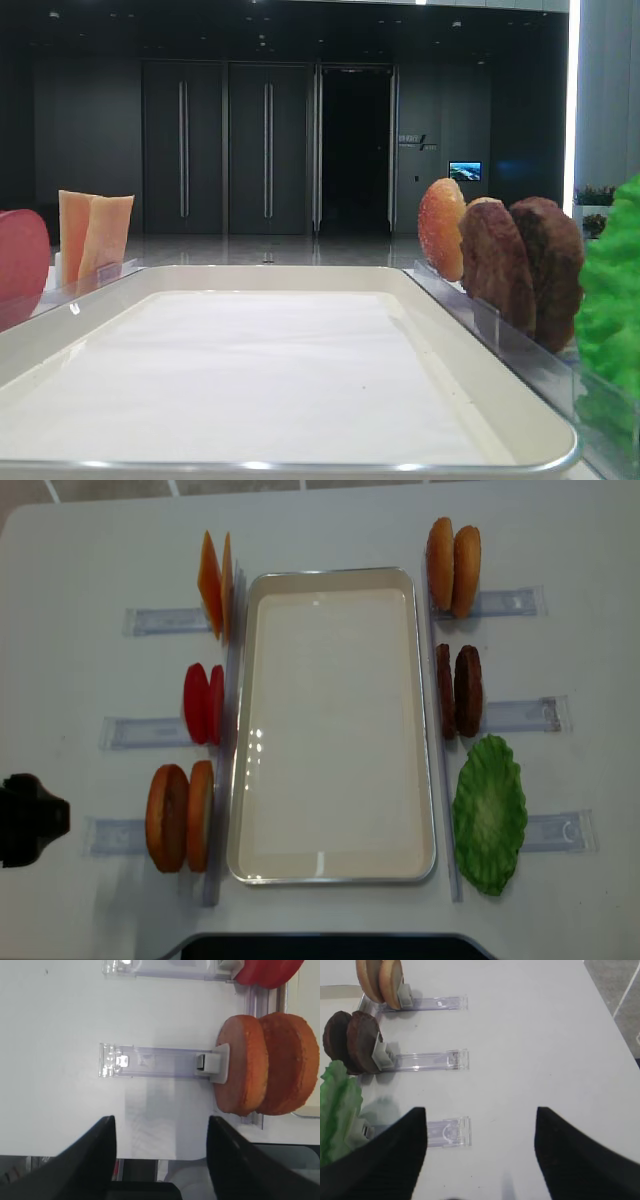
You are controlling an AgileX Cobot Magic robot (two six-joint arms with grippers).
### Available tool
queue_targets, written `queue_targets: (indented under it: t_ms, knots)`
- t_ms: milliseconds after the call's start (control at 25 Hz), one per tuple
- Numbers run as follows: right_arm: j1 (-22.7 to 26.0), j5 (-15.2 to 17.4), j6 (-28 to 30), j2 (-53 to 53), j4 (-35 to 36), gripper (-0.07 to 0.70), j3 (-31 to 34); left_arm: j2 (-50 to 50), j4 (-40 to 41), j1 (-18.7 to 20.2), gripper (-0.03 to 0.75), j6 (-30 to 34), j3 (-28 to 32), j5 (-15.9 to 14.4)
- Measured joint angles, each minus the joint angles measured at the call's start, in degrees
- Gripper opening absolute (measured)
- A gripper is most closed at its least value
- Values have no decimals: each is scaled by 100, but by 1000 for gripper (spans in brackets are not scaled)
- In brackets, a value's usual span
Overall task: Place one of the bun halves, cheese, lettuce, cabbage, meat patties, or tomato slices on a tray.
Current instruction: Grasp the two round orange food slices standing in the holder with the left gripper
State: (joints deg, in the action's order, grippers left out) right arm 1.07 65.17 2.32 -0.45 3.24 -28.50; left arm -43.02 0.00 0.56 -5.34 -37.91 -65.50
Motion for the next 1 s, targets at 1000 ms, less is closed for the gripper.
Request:
queue_targets:
  t_ms: [1000]
  knots:
    - [0, 0, 0, 0, 0, 470, 0, -1272, -209, 0, 440, 0, -321, -135]
